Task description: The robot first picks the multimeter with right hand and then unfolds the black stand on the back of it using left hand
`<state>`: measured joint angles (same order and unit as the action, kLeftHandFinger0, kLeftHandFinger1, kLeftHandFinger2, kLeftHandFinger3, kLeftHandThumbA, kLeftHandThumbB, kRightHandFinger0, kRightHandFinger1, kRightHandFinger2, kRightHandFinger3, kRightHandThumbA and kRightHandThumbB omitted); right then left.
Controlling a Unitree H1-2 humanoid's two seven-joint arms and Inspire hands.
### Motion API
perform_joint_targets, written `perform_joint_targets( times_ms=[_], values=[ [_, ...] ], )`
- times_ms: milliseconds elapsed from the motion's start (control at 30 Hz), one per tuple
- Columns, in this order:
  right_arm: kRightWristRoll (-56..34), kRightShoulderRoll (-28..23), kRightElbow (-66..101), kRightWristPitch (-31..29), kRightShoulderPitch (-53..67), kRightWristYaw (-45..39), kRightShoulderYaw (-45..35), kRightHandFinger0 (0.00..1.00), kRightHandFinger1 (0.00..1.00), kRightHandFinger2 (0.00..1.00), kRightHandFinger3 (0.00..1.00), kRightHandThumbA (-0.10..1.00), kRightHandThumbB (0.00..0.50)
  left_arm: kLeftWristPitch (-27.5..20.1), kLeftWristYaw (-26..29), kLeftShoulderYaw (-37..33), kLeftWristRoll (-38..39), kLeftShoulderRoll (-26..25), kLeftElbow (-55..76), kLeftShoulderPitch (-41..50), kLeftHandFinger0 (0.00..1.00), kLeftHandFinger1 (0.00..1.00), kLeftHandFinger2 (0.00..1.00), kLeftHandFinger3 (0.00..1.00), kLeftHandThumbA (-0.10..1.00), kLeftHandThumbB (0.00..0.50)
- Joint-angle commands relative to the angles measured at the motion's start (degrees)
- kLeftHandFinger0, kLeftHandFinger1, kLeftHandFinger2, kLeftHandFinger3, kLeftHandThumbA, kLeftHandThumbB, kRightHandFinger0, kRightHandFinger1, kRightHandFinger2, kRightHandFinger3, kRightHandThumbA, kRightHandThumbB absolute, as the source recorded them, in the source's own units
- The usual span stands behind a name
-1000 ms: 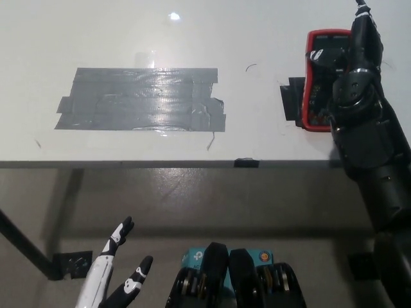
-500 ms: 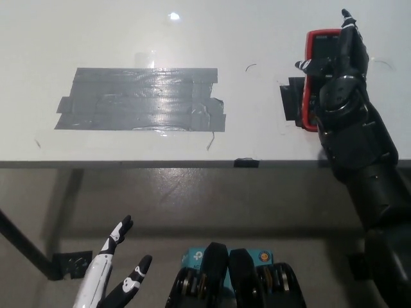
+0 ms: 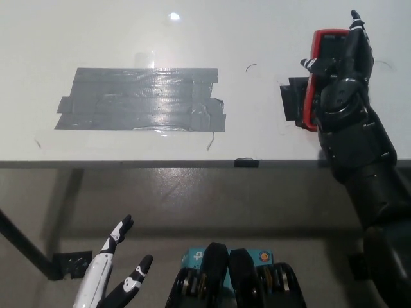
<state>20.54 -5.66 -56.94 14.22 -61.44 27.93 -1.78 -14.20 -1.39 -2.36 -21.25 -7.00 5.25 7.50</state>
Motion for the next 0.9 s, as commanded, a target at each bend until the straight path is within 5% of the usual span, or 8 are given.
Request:
perform_joint_targets(
  times_ms=[0,433,533,567,600,667,733,867],
  values=[
    [-1.5,0.51,0.09,-1.85,-3.1,2.64,-0.15,1.0,1.0,1.0,1.0,1.0,0.476,-1.49,1.4,0.07,-0.17,-0.65,1.1,-0.51,1.0,1.0,1.0,1.0,0.81,0.081],
    [-2.99,1.37,-2.63,-4.82,-4.01,7.25,-0.79,1.0,1.0,1.0,1.0,0.82,0.441,-1.71,1.53,0.09,-0.36,-0.7,1.08,-0.89,1.0,1.0,1.0,1.0,0.81,0.082],
    [-3.28,1.28,-5.39,-4.36,-5.44,9.32,-1.1,0.42,0.5,0.66,0.87,0.42,0.365,-1.29,1.37,0.18,-0.35,-0.78,1.48,-1.18,1.0,1.0,1.0,1.0,0.82,0.081],
    [-5.49,1.45,-5.33,-3.92,-5.43,8.12,-2.81,0.21,0.25,0.3,0.49,0.22,0.324,-1.44,1.45,0.2,-0.49,-0.87,1.28,-1.41,1.0,1.0,1.0,1.0,0.82,0.081],
    [-6.12,1.49,-5.39,-3.8,-5.45,7.69,-3.31,0.14,0.18,0.25,0.42,0.16,0.311,-1.45,1.47,0.21,-0.5,-0.87,1.26,-1.45,1.0,1.0,1.0,1.0,0.82,0.082],
    [-8.97,1.81,-4.73,-3.43,-4.48,4.91,-5.83,0.45,0.45,0.4,0.27,0.03,0.302,-1.53,1.55,0.31,-0.32,-0.81,1.27,-1.44,1.0,1.0,1.0,1.0,0.83,0.078],
    [-8.74,1.99,-5.98,-4.91,-3.91,5.22,-5.97,0.15,0.18,0.21,0.21,-0.03,0.31,-1.46,1.53,0.41,-0.36,-0.96,1.42,-1.81,1.0,1.0,1.0,1.0,0.83,0.075],
    [-8.83,2.01,-7.31,-6.39,-3.06,5.26,-5.36,0.1,0.15,0.18,0.21,-0.03,0.304,-1.65,1.56,0.46,0.05,-0.9,1.32,-2.01,1.0,1.0,1.0,1.0,0.84,0.085]
  ],
)
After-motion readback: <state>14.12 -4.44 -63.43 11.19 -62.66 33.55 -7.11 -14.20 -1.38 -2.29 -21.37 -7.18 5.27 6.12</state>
